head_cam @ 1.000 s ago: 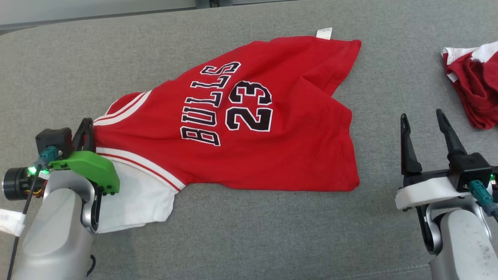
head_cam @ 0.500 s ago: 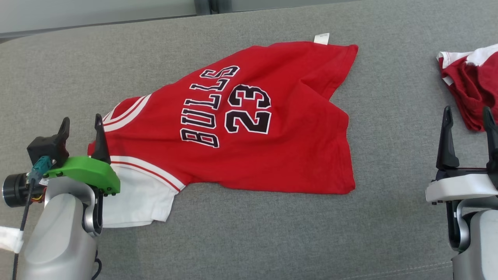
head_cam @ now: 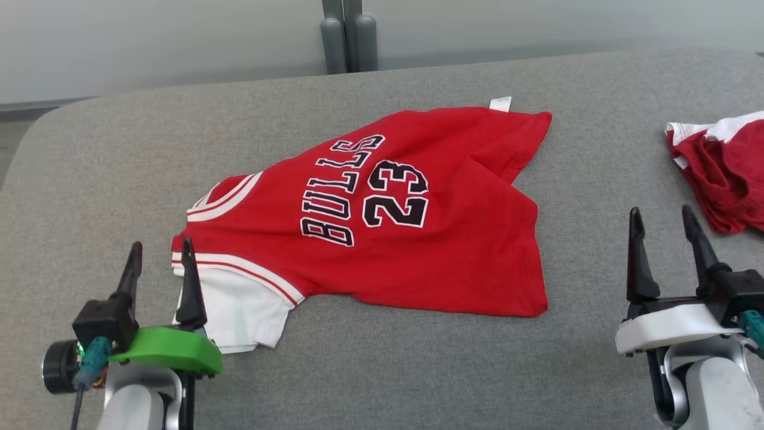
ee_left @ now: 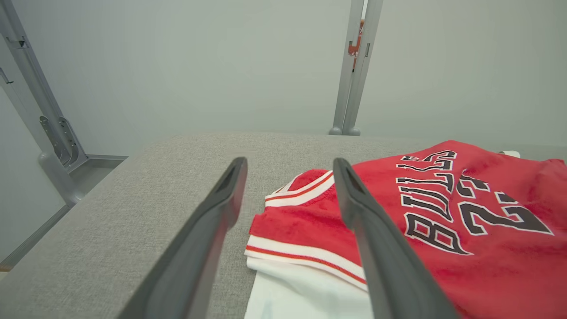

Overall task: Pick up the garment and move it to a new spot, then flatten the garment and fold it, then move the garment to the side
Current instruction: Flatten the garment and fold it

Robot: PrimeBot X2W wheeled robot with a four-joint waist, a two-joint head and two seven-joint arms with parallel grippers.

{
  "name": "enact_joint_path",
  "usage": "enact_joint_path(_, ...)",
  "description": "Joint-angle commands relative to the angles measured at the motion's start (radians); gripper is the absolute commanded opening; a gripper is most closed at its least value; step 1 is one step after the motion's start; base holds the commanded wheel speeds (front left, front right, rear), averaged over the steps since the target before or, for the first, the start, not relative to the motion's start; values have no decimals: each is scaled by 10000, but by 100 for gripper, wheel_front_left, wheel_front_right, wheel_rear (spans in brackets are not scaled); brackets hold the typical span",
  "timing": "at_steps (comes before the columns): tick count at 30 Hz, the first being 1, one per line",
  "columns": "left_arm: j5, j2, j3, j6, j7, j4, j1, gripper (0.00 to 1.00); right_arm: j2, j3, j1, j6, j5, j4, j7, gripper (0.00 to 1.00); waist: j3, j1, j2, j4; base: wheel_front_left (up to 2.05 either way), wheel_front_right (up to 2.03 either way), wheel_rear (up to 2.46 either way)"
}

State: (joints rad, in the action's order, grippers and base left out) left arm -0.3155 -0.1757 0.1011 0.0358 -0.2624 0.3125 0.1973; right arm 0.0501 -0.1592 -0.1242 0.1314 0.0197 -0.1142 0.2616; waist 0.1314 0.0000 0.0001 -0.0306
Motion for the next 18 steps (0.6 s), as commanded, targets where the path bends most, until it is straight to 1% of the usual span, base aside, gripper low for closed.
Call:
enact_joint_path(1, 67, 76, 29, -18, -25, -158, -397, 100, 5, 183, 248, -13, 145, -77, 47, 100, -538, 0, -1, 248, 0, 0, 0)
enact_joint_path(8, 244, 473, 270, -76, -26, -666, -1668, 100, 12, 927, 881, -13, 637, -373, 47, 100, -1189, 0, -1, 393, 0, 0, 0)
enact_joint_path(18, 113, 837, 197, 87, -27, -1042, -2467, 100, 13, 1790, 1042, -15, 949, -619, 47, 100, -1517, 0, -1, 357, 0, 0, 0)
